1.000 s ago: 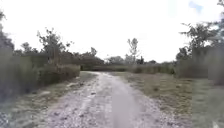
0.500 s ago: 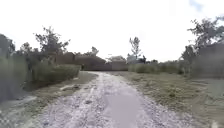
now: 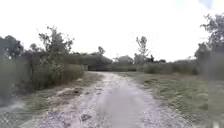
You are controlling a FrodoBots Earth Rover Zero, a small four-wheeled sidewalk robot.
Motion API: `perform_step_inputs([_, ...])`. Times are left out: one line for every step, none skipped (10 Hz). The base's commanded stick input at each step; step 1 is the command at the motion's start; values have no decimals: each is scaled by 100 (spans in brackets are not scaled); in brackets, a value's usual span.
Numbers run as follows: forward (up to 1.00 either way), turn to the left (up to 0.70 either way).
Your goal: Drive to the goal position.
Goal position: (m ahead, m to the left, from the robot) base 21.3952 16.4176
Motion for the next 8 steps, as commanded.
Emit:
perform_step_inputs([100,0])
perform_step_inputs([100,0])
perform_step_inputs([100,0])
perform_step_inputs([100,0])
perform_step_inputs([100,0])
perform_step_inputs([100,0])
perform_step_inputs([100,0])
perform_step_inputs([100,0])
